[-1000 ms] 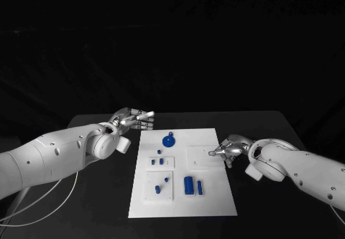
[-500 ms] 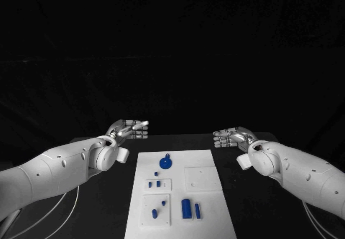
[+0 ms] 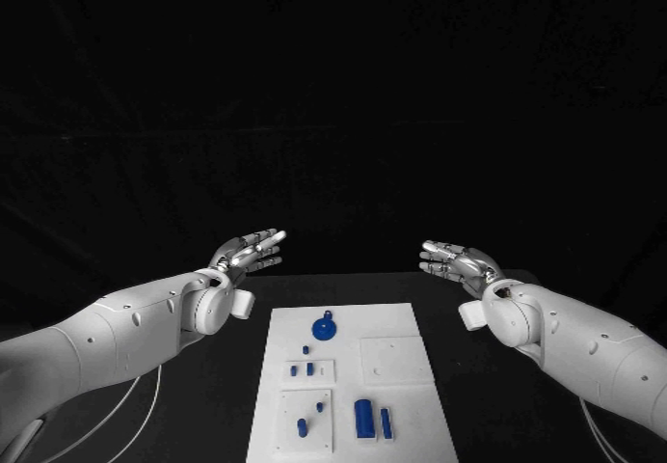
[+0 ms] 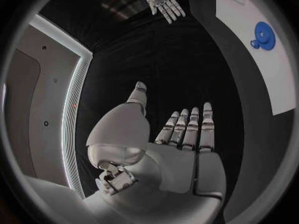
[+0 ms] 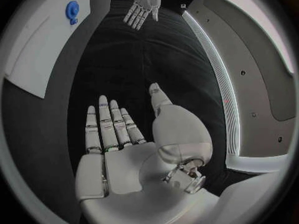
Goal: Assemble the parts on the task board
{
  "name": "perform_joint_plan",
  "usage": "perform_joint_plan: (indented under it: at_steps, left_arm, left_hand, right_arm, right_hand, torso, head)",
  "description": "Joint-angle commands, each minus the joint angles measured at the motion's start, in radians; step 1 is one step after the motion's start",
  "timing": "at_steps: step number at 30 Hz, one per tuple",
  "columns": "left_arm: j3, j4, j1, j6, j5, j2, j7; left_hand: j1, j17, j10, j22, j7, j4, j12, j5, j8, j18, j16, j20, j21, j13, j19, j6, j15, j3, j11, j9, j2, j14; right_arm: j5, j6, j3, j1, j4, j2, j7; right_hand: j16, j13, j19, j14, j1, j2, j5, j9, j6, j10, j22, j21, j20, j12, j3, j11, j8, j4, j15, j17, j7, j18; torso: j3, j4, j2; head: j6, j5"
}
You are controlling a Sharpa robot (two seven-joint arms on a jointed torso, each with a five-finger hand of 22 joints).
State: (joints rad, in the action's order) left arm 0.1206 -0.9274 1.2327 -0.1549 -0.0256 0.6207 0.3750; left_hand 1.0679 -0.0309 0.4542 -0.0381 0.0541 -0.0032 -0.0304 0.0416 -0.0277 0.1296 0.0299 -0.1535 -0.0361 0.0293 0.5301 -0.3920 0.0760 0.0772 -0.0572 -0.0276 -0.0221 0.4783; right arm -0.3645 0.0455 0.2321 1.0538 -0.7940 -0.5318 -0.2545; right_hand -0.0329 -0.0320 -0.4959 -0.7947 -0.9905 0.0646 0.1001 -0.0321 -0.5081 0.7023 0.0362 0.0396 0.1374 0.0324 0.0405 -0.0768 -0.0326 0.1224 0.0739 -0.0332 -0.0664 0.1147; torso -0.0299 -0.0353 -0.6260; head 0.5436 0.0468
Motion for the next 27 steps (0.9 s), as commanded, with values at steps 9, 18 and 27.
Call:
perform_joint_plan:
  at_steps: [9, 18, 27]
  left_arm:
    - [-0.037, -0.200, -0.056, -0.193, 0.007, 0.048, 0.047]
    - [-0.093, -0.497, -0.141, -0.477, 0.019, 0.123, 0.113]
    - [-0.119, -0.636, -0.181, -0.609, 0.025, 0.158, 0.144]
  left_hand:
    - [-1.068, 0.031, -0.454, 0.038, -0.054, 0.003, 0.030, -0.042, 0.028, -0.130, -0.030, 0.154, 0.036, -0.029, -0.530, 0.392, -0.076, -0.077, 0.057, 0.028, 0.022, -0.478]
    - [-1.068, 0.031, -0.454, 0.038, -0.054, 0.003, 0.030, -0.042, 0.028, -0.130, -0.030, 0.154, 0.036, -0.029, -0.530, 0.392, -0.076, -0.077, 0.057, 0.028, 0.022, -0.478]
    - [-1.068, 0.031, -0.454, 0.038, -0.054, 0.003, 0.030, -0.042, 0.028, -0.130, -0.030, 0.154, 0.036, -0.029, -0.530, 0.392, -0.076, -0.077, 0.057, 0.028, 0.022, -0.478]
  right_arm:
    - [0.095, 0.188, -0.058, -0.001, -0.199, -0.063, -0.068]
    - [0.241, 0.478, -0.152, -0.002, -0.511, -0.163, -0.175]
    - [0.343, 0.682, -0.218, -0.004, -0.730, -0.233, -0.250]
  right_hand:
    - [0.033, 0.032, 0.496, 0.795, 0.991, -0.065, -0.100, 0.032, 0.508, -0.702, -0.036, -0.040, -0.137, -0.032, -0.040, 0.077, 0.033, -0.122, -0.074, 0.033, 0.066, -0.115]
    - [0.033, 0.032, 0.496, 0.795, 0.991, -0.065, -0.100, 0.032, 0.508, -0.702, -0.036, -0.040, -0.137, -0.032, -0.040, 0.077, 0.033, -0.122, -0.074, 0.033, 0.066, -0.115]
    - [0.033, 0.032, 0.496, 0.795, 0.991, -0.065, -0.100, 0.032, 0.508, -0.702, -0.036, -0.040, -0.137, -0.032, -0.040, 0.077, 0.033, -0.122, -0.074, 0.033, 0.066, -0.115]
  torso:
    - [0.0272, 0.0319, 0.074]
    - [0.0299, 0.0353, 0.082]
    - [0.0299, 0.0353, 0.082]
  head:
    - [0.051, -0.042]
    - [0.056, -0.047]
    - [0.056, -0.047]
